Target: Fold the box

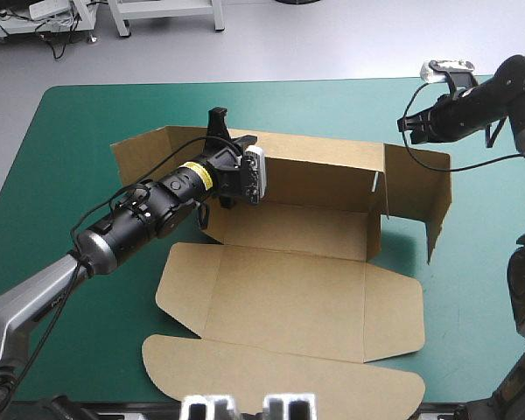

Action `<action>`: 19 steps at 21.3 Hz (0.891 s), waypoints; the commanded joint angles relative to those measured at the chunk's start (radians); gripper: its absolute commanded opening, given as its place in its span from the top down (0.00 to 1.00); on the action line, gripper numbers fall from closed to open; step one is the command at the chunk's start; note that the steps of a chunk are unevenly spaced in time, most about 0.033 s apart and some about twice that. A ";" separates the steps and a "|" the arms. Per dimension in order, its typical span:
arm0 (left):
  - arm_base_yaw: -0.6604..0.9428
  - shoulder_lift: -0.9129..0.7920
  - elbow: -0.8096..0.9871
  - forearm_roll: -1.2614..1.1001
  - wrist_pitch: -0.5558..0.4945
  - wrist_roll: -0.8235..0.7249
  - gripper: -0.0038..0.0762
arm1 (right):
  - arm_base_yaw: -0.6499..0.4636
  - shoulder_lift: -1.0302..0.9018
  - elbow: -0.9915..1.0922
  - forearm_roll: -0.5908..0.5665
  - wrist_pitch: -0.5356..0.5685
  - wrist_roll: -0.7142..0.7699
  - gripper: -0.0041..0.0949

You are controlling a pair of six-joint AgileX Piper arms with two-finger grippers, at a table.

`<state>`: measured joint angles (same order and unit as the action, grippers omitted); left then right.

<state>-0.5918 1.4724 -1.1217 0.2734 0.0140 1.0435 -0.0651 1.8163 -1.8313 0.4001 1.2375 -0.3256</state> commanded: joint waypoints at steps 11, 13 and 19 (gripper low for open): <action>0.102 -0.066 -0.039 -0.041 0.030 -0.059 0.96 | 0.130 0.123 -0.225 0.047 -0.023 0.014 0.98; 0.124 -0.079 -0.039 -0.036 0.036 -0.059 0.96 | 0.134 0.135 -0.242 0.056 -0.019 0.014 0.98; 0.126 -0.083 -0.039 0.017 0.084 -0.059 0.96 | 0.159 0.141 -0.242 0.077 0.010 -0.007 0.98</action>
<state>-0.4661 1.4336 -1.1227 0.2776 0.1491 1.0004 0.0813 2.0059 -2.0414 0.4447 1.2387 -0.3176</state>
